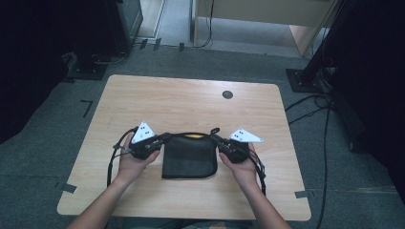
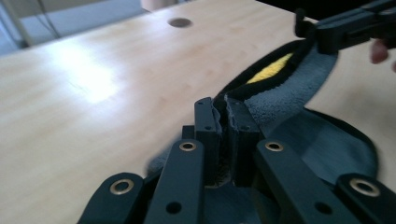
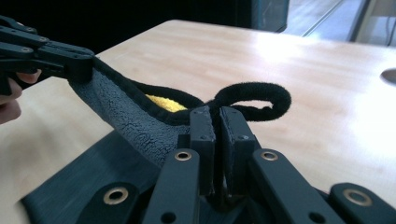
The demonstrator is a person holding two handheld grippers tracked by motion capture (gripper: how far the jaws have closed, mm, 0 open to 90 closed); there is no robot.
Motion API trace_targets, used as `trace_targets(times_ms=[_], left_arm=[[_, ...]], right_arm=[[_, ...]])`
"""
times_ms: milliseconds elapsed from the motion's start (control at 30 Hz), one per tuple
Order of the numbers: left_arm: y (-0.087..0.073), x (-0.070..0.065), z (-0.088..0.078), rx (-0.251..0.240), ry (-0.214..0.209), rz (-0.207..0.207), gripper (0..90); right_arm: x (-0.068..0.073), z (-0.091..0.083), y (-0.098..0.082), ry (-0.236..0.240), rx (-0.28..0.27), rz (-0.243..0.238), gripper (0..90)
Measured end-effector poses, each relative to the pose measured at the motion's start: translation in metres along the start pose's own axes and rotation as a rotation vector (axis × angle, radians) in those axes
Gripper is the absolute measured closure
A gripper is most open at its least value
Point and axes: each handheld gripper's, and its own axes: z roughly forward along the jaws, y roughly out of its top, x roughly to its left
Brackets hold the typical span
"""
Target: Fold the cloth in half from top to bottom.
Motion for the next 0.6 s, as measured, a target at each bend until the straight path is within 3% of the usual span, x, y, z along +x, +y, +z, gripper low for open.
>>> trace_targets(times_ms=[67,133,167,233,267,300,333,367,433,533,600], left_arm=[[-0.010,-0.011,-0.006,0.028,-0.004,0.043,85.0],[-0.022,-0.018,-0.008,0.074,-0.040,0.043,84.6],[-0.035,-0.025,-0.009,0.121,-0.056,0.059,81.7],[-0.044,-0.027,-0.013,0.132,-0.049,0.044,69.5],[-0.044,-0.027,-0.013,0.132,-0.049,0.044,62.3],[-0.047,-0.026,-0.020,0.107,-0.063,-0.010,57.4],[-0.047,-0.026,-0.020,0.107,-0.063,-0.010,55.3],[-0.047,-0.025,-0.025,0.089,-0.071,-0.024,53.5],[-0.046,-0.024,-0.033,0.054,-0.087,-0.039,51.5],[-0.047,-0.027,-0.034,0.069,-0.066,-0.038,50.8],[-0.050,-0.032,-0.029,0.096,-0.059,-0.030,52.3]], right_arm=[[0.003,-0.004,-0.005,0.006,0.009,0.010,84.6],[0.009,-0.008,-0.017,0.018,0.049,0.006,84.4],[0.014,-0.010,-0.031,0.015,0.111,-0.022,82.3],[0.015,-0.014,-0.041,0.048,0.168,0.012,72.9],[0.015,-0.014,-0.041,0.048,0.168,0.012,72.9],[0.014,-0.023,-0.044,0.105,0.152,0.077,65.7],[0.014,-0.023,-0.044,0.105,0.152,0.077,65.7],[0.014,-0.035,-0.040,0.097,0.125,0.105,62.3],[0.014,-0.047,-0.035,0.076,0.087,0.111,62.0],[0.013,-0.054,-0.029,0.064,0.043,0.133,62.5],[0.015,-0.050,-0.029,0.037,0.042,0.137,62.9]])
